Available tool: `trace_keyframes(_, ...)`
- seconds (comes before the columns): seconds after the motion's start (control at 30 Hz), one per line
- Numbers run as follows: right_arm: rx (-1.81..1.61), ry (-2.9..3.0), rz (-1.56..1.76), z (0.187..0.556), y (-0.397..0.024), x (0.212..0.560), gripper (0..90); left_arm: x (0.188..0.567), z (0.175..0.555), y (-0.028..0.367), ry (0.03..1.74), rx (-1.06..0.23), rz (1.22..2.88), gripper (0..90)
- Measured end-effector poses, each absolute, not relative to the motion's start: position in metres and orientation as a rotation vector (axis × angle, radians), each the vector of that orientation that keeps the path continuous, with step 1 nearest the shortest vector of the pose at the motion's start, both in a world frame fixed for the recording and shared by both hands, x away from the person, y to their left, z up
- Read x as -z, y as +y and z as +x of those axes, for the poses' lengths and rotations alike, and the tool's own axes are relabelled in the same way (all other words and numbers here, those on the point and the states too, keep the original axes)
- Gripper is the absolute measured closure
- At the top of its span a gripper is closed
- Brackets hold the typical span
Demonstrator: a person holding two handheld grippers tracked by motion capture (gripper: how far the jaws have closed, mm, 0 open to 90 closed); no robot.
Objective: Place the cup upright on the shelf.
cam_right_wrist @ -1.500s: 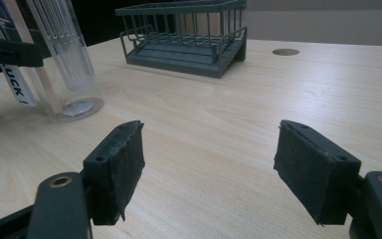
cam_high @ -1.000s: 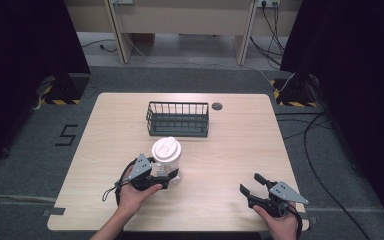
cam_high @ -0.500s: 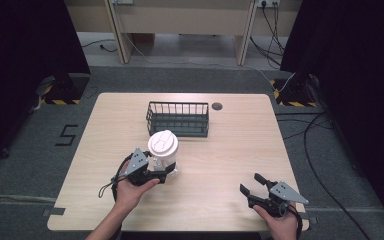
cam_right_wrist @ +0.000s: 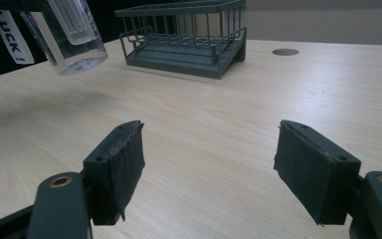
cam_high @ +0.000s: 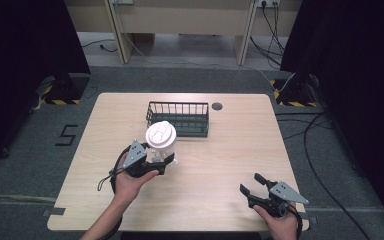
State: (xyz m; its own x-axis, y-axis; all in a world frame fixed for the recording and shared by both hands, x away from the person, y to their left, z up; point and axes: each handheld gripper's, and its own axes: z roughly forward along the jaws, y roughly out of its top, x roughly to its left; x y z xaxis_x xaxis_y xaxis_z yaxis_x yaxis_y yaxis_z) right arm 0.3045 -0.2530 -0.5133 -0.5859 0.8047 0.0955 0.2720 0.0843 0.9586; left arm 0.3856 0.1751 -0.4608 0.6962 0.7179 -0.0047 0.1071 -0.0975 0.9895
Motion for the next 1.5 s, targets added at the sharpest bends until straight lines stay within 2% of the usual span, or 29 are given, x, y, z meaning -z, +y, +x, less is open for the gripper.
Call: trace_keyframes(1.5, -1.521, 1.905, 1.059, 0.304, -0.253, 0.513, 27.8, 0.435, 0.426, 0.178, 0.721, -0.645, 1.598, 17.3)
